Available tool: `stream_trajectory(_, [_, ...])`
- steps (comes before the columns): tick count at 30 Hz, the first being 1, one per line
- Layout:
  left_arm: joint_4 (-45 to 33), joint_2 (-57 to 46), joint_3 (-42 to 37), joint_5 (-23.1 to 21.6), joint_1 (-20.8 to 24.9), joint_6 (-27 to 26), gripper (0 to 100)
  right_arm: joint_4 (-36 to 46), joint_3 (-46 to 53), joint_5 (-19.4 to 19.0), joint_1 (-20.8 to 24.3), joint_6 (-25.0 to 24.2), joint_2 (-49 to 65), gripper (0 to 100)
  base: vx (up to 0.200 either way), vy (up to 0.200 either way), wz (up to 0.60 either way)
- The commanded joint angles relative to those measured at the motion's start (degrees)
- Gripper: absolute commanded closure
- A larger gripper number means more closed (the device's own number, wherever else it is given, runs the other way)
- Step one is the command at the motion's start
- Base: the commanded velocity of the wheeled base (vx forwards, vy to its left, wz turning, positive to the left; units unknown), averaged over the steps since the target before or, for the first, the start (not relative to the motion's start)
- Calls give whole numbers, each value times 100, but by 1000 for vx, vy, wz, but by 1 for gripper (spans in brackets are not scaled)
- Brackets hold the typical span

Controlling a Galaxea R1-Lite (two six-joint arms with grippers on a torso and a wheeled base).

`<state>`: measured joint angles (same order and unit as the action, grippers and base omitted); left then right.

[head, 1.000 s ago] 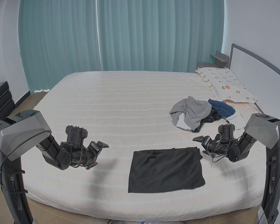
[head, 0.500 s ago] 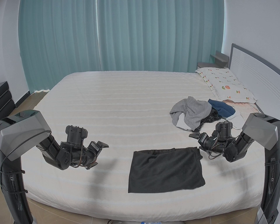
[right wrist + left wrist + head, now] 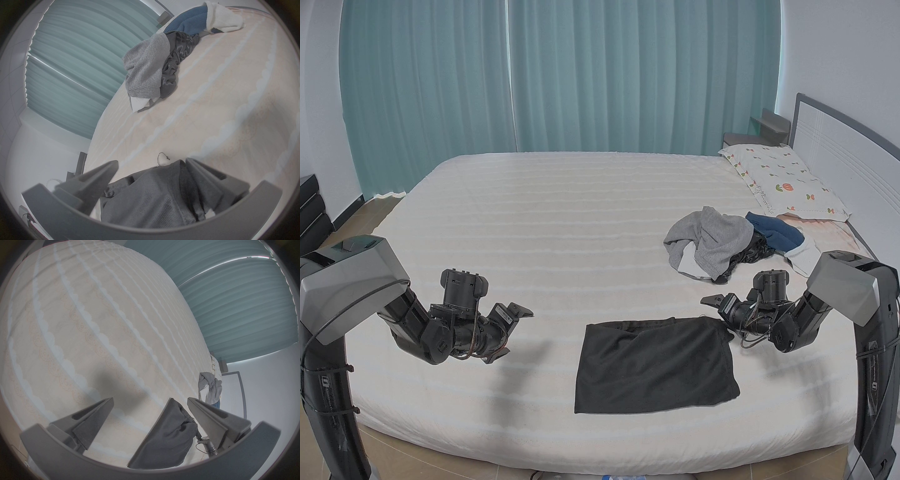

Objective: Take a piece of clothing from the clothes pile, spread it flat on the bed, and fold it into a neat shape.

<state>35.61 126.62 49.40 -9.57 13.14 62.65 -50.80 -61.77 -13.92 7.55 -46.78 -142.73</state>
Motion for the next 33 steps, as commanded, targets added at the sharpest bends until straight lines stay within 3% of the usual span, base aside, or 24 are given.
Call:
stream_trajectory(1, [-1, 3, 9, -1, 4, 2, 0, -9, -28, 12, 10, 2, -97, 100, 0, 0, 0])
stream_trajectory(31, [-1, 3, 9, -1, -5, 11, 0, 44, 323, 39, -473, 28, 307, 100, 0, 0, 0])
stream_trajectory(32, [7, 3, 9, -1, -5, 11, 0, 44, 367, 39, -465, 63, 325, 0, 0, 0, 0])
stream_trajectory(33, [-1, 3, 9, -1, -5, 11, 0, 35, 394, 39, -456, 98, 325, 0, 0, 0, 0])
